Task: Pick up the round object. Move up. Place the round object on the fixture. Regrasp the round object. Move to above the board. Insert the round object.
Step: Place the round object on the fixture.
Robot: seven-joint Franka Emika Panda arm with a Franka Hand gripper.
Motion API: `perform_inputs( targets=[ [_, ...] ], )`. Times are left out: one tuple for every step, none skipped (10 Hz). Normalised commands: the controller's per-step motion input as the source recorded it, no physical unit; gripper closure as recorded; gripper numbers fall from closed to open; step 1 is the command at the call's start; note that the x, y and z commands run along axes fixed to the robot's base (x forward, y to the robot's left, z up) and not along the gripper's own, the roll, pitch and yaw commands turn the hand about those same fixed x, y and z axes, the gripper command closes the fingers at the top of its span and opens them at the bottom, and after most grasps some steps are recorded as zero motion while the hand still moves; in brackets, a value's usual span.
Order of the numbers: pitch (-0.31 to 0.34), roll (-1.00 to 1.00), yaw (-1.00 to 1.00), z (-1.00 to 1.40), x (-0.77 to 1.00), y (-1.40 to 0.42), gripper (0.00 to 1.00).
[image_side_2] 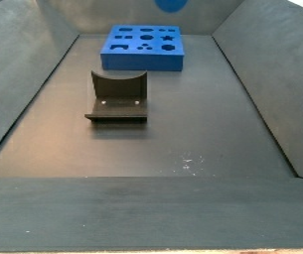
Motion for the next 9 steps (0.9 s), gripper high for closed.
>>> perform_inputs(
  targets=[
    [0.025,-1.0,0.05,-0.48,1.0,0.04,1.0],
    [0.029,-1.0,0.05,-0.37,1.0,0.03,1.0],
    [0.035,-1.0,0.04,-0.28,1.0,0.03,1.0],
    [0.046,-1.0,0.03,-0.24,1.0,0.04,1.0],
    [0.068,-1.0,0.02,-0.16,0.97,0.05,1.0],
    [0.086,-1.0,0.0,-0.09,0.88,0.05,1.0],
    [0.107,-1.0,-0.02,-0.05,0.76,0.05,1.0],
    [0.117,-1.0,-0.03,-0.04,0.68,0.05,1.0],
    [0.125,-1.0,-0.05,-0.04,0.62,0.05,1.0]
  ],
)
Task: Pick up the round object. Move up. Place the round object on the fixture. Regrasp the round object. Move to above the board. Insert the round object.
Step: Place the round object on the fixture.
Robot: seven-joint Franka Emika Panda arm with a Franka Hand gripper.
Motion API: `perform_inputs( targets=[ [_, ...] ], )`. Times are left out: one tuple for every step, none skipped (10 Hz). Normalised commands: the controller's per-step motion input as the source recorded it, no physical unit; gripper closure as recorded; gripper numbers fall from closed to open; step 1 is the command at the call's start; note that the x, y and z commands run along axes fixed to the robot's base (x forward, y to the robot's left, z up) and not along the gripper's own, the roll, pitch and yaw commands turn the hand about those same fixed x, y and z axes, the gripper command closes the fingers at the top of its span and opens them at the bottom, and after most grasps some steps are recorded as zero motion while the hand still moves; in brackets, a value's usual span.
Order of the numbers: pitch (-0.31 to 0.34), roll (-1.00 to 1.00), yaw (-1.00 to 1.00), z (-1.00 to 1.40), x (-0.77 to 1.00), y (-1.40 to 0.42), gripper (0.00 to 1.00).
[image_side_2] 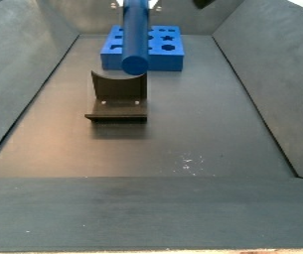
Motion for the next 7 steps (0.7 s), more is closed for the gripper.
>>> perform_inputs(
  targets=[
    [0.139,-1.0,-0.08,-0.03,0.52,0.05,1.0],
    [0.135,-0.9,-0.1,-0.02,0.44,0.05,1.0],
    [0.114,-0.69,-0.12,-0.02,0.34,0.05,1.0],
    [0.102,-0.59,-0.12,-0.02,0.29,0.05,1.0],
    [0.078,-0.32,-0.13,-0.02,0.18,0.05,1.0],
    [0.069,-0.24,-0.12,-0.01,0.13,0.04,1.0],
    [0.217,-1.0,-0.12,-1.0,0.12,0.13,1.0]
  ],
)
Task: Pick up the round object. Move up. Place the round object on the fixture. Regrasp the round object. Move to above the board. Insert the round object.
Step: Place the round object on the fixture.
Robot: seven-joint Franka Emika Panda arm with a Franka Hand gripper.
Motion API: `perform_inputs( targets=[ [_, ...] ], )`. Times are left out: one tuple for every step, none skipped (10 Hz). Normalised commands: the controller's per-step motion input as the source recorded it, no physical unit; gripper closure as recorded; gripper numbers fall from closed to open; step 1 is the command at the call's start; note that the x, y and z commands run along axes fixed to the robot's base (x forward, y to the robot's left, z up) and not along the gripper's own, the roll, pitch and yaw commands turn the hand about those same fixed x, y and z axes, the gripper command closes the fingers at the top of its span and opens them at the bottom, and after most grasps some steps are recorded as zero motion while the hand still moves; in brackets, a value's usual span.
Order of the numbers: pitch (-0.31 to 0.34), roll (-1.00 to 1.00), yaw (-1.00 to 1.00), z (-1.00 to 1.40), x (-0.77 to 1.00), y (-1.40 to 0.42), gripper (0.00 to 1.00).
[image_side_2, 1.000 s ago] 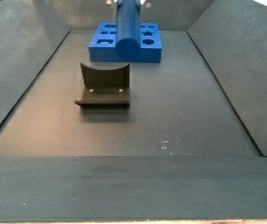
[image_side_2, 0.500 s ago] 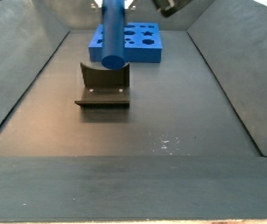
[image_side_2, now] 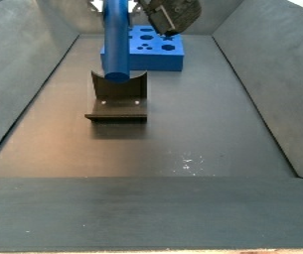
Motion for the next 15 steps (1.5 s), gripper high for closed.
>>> perform_inputs(
  targets=[
    [0.196,-1.0,-0.14,-1.0,0.12,0.14,1.0],
    [0.221,-0.98,-0.19,-1.0,0.15,0.14,1.0],
    [0.207,-0.88,-0.2,-1.0,0.16,0.14,1.0],
    [0.15,-0.67,-0.22,-1.0,0.18,0.14,1.0],
    [0.109,-0.51,-0.23,-1.0,0.18,0.14,1.0],
    [0.071,-0.35,-0.22,-1.0,0.18,0.15,1.0],
    [0.009,-0.17,-0.2,-1.0,0.16,0.2,1.0],
    [0.009,-0.17,-0.2,-1.0,0.16,0.2,1.0],
    [-0.018,-0.14,-0.19,-1.0,0.16,0.23,1.0],
    [-0.026,-0.14,-0.19,-1.0,0.17,0.25,1.0],
    [-0.027,-0.14,-0.17,-1.0,0.15,0.25,1.0],
    [-0.024,-0.14,-0.14,-1.0,0.13,0.25,1.0],
    [-0.026,-0.14,-0.11,-1.0,0.11,0.26,1.0],
    [-0.027,-0.14,-0.1,-1.0,0.1,0.26,1.0],
    [0.0,0.0,0.0,0.0,0.0,0.0,0.0]
  ],
)
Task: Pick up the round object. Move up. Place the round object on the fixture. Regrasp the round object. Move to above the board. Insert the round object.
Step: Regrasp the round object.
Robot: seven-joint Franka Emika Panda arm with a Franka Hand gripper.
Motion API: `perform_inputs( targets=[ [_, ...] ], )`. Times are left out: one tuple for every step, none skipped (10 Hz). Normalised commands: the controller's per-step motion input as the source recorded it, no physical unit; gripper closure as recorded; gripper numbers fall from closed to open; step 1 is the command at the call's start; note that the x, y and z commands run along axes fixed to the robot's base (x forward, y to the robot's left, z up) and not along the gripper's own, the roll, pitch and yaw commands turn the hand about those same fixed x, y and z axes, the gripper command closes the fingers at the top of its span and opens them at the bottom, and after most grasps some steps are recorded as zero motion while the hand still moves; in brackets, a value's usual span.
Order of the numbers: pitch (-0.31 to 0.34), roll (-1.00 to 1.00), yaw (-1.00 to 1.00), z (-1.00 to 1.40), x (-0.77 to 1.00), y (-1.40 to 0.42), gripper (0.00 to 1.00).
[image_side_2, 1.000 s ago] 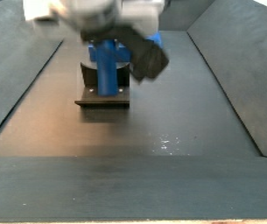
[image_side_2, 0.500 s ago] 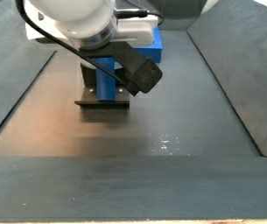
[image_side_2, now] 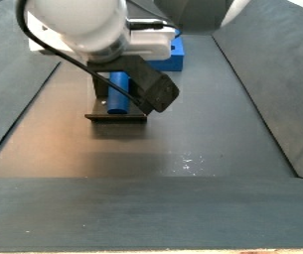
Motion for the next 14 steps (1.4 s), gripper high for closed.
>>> perform_inputs(
  targets=[
    [0.035,-0.03,0.0,1.0,0.0,0.0,0.0],
    [0.034,-0.02,0.01,1.0,0.0,0.01,0.0],
    [0.037,0.0,0.0,1.0,-0.01,0.01,0.0],
    [0.048,0.02,0.0,1.0,-0.02,0.01,0.0],
    [0.055,0.03,0.0,1.0,-0.03,0.01,0.0],
    [0.06,0.03,-0.01,0.87,-0.03,0.02,0.0],
    [0.063,0.03,-0.02,0.68,-0.03,0.02,0.0],
    [0.064,0.02,-0.02,0.43,-0.02,0.02,0.0],
    [0.065,0.02,-0.03,0.25,-0.02,0.02,0.0],
    [0.044,1.0,0.02,0.45,0.03,-1.0,0.0],
    [0.043,1.0,0.02,0.44,0.03,-1.0,0.0],
    [0.035,1.0,0.02,0.4,-0.01,-1.0,0.0],
    [0.028,1.0,0.02,0.25,-0.04,-0.87,0.0],
    [0.022,1.0,0.02,0.11,-0.04,-0.63,0.0]
  ],
)
